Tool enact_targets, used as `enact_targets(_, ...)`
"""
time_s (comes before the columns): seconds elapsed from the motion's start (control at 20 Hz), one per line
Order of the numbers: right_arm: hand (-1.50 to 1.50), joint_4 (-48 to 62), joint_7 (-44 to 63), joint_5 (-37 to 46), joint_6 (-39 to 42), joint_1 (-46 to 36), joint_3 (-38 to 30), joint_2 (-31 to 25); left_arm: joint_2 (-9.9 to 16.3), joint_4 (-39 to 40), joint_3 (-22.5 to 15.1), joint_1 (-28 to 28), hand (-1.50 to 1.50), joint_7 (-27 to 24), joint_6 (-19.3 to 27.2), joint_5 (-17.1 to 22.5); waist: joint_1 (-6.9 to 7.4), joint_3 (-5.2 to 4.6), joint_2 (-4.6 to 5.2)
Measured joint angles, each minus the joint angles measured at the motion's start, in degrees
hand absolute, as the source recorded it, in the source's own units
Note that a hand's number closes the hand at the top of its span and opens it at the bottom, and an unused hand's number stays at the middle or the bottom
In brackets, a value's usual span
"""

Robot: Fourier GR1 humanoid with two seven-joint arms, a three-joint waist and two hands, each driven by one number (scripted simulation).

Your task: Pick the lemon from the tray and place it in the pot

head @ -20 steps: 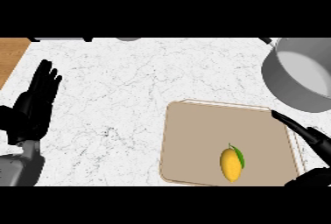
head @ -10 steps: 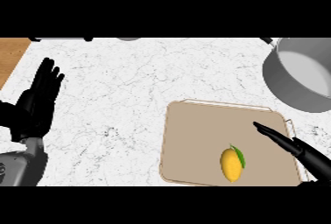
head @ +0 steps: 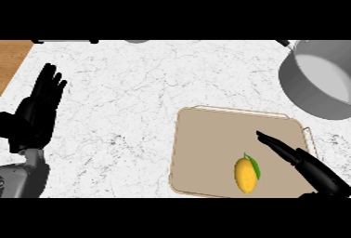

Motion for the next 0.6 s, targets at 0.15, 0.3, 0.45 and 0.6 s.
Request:
enact_targets(0.15, -1.50, 1.0, -0.4, 2.6, 0.4, 0.2, -0.5, 2.1, -0.8, -0.7, 0.6, -0.6, 0.00, 1.2, -0.4, -0.9, 0.01, 0.01, -0.01)
enact_targets(0.3, -1.50, 2.3, -0.7, 4.6, 0.9, -0.8, -1.4, 4.3, -1.6, -0.4, 1.5, -0.8, 0.00, 1.3, -1.3, -1.4, 0.04, 0.01, 0.00)
enact_targets(0.45, -1.50, 2.9, -0.7, 7.0, 0.6, -0.9, -1.2, 6.6, -2.1, 0.7, 2.3, -1.4, 0.00, 1.1, -1.9, -1.8, 0.03, 0.02, 0.00)
enact_targets(0.6, -1.50, 4.6, 0.1, 9.5, -0.3, -1.6, -1.0, 8.9, -1.7, -0.9, 3.5, -0.7, 0.00, 2.2, -3.0, -1.7, 0.10, 0.01, -0.01)
